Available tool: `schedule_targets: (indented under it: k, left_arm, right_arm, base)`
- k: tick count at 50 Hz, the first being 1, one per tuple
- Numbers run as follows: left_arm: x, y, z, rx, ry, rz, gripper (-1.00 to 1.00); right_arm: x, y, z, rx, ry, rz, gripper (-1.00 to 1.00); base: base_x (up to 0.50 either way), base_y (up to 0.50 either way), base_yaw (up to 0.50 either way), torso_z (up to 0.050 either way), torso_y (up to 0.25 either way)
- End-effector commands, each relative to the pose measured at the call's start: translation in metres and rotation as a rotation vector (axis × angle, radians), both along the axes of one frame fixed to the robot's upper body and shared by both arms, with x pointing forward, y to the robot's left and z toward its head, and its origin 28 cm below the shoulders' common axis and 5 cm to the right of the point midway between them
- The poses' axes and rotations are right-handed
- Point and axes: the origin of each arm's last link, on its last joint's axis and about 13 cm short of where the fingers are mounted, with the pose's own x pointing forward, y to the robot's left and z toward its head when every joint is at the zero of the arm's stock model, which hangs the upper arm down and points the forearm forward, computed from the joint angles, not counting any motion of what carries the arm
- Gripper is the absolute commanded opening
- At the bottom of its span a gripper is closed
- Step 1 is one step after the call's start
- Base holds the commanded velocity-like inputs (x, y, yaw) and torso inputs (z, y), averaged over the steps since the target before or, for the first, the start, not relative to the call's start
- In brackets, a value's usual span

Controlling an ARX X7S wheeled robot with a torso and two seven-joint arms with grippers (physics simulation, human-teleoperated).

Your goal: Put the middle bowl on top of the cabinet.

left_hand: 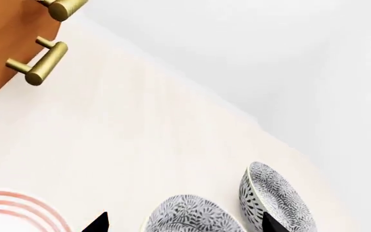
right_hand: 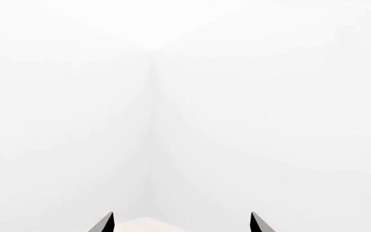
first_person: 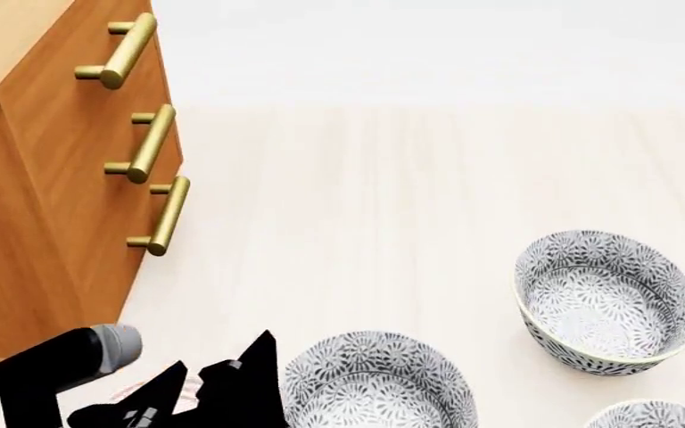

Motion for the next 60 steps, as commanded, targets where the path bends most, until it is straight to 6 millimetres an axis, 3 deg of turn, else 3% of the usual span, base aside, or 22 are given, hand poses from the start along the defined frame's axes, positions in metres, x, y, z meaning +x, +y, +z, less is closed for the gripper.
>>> schedule_targets:
  k: [1,13,21,32,60]
  left_arm:
    - [0.004,-0.008,-0.017,0.035,0.049,-0.007,1.0]
    - [0.008,-0.015,-0.033,0.015,0.1,-0.023,1.0]
    - [-0.007,-0.017,-0.028,-0.006,0.107,-0.022,1.0]
    - [-0.022,-0.025,-0.036,0.0,0.148,-0.053,1.0]
    - [-0.019,-0.036,-0.035,0.039,0.139,-0.077,1.0]
  right_arm:
    - [-0.001,-0.001,0.0,-0.003,-0.002,-0.001,1.0]
    - [-0.001,-0.002,0.001,-0.005,0.0,0.0,1.0]
    - [-0.002,-0.001,0.002,-0.004,-0.005,-0.004,1.0]
    - [0.0,0.002,0.004,-0.005,-0.006,0.0,1.0]
    - [-0.001,0.0,0.004,-0.008,-0.011,0.001,1.0]
  base:
    - [0.0,0.0,0.0,0.0,0.0]
    - [0.0,0.0,0.0,0.0,0.0]
    - [0.0,0.0,0.0,0.0,0.0]
    - [0.0,0.0,0.0,0.0,0.0]
    - [0.0,0.0,0.0,0.0,0.0]
